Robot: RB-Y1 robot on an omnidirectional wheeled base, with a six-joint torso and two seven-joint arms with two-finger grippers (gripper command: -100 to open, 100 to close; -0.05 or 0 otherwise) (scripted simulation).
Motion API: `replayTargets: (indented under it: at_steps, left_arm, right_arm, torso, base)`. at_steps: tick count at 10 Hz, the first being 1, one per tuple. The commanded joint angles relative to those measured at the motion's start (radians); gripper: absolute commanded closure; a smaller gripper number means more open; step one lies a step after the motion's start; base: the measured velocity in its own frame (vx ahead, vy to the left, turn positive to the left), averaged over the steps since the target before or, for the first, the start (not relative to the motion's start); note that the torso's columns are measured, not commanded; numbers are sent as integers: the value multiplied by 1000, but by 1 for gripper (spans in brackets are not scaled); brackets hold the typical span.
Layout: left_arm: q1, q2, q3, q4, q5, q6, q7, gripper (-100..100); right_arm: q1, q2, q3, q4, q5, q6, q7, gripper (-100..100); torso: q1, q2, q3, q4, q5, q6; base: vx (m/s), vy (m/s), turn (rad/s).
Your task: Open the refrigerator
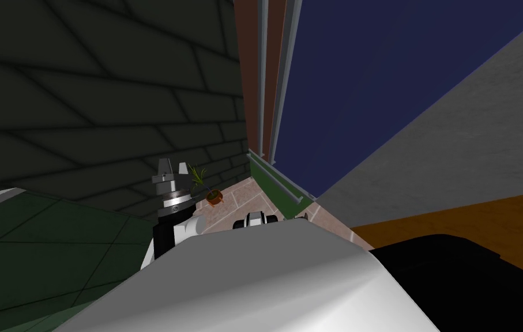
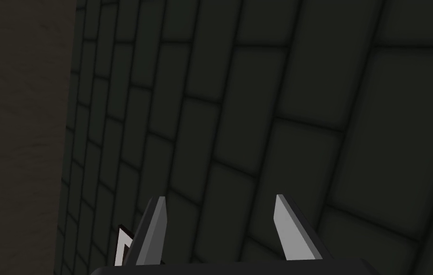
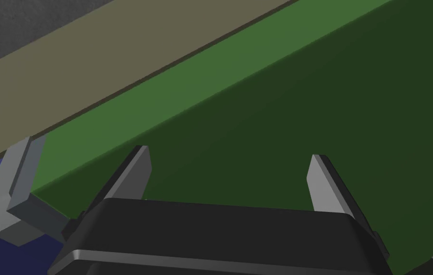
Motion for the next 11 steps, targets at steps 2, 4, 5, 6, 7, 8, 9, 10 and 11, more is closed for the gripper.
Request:
replayTargets:
  at_steps: [2,4,5,6,7,8,9,10,11]
  left_arm:
    - [0,0,0,0,0,0,0,0]
    - [0,0,0,0,0,0,0,0]
    - [0,0,0,0,0,0,0,0]
    - [0,0,0,0,0,0,0,0]
    - [0,0,0,0,0,0,0,0]
    - [0,0,0,0,0,0,0,0]
    - [0,0,0,0,0,0,0,0]
    - [0,0,0,0,0,0,0,0]
    - [0,0,0,0,0,0,0,0]
  right_arm:
    - [-45,0,42,100,105,99,17,-100]
    - [-68,1,62,150,156,147,22,-100]
    - [-68,1,62,160,163,153,22,-100]
    - [-90,1,80,196,204,193,27,-100]
    - [-90,1,80,206,205,194,27,-100]
    - [-112,2,98,237,242,232,31,-100]
    - [-112,2,98,248,242,232,31,-100]
    - [-133,3,114,286,277,267,35,-100]
    - [-153,5,129,309,307,297,39,-100]
  torso:
    - [0,0,0,0,0,0]
    - [0,0,0,0,0,0]
    - [-1,0,0,0,0,0]
    - [0,0,0,0,0,0]
    - [0,0,0,0,0,0]
    - [0,0,0,0,0,0]
    - [0,0,0,0,0,0]
    - [0,0,0,0,0,0]
    - [0,0,0,0,0,0]
  base:
    - [-19,-38,61]
    - [-23,-41,61]
    - [-25,-35,37]
    - [-26,-35,63]
    - [-21,-27,44]
    - [-28,-28,54]
    - [-24,-23,35]
    - [-25,-21,63]
    - [-40,-37,75]
